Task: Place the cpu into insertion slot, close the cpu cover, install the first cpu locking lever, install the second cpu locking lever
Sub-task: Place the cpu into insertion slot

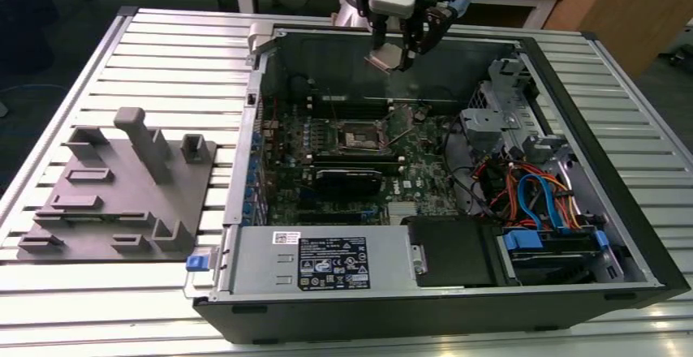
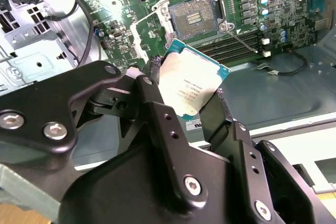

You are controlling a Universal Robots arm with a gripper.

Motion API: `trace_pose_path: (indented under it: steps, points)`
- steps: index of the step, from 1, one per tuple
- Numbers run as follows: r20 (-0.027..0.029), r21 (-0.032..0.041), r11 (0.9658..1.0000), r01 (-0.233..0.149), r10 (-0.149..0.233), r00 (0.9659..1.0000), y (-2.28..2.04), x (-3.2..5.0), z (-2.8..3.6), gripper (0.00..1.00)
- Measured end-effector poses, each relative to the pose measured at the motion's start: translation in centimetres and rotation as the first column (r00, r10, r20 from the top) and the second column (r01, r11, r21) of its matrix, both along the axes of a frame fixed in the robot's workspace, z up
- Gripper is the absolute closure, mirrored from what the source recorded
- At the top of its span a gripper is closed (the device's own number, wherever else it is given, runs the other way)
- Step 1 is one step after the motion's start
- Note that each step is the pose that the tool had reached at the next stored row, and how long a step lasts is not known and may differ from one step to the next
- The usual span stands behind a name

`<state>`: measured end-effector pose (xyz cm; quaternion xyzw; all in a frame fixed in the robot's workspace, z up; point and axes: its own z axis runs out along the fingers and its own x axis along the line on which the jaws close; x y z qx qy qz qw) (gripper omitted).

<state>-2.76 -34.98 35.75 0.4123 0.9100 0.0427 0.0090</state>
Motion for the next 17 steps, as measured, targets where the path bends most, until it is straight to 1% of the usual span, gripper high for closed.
trace_pose_path:
  steps: [7,9,13,17]
  points:
    - [0.0000,0.0000,1.0000,0.001,-0.001,1.0000,0.00,-0.02,0.00,0.46]
    - [0.0000,0.0000,1.0000,0.008,-0.008,1.0000,0.00,-0.02,0.00,0.46]
    - [0.0000,0.0000,0.9994,0.035,-0.035,0.9994,0.00,-0.02,-0.01,0.46]
    - [0.0000,0.0000,0.9974,0.073,-0.073,0.9974,0.00,-0.02,-0.03,0.46]
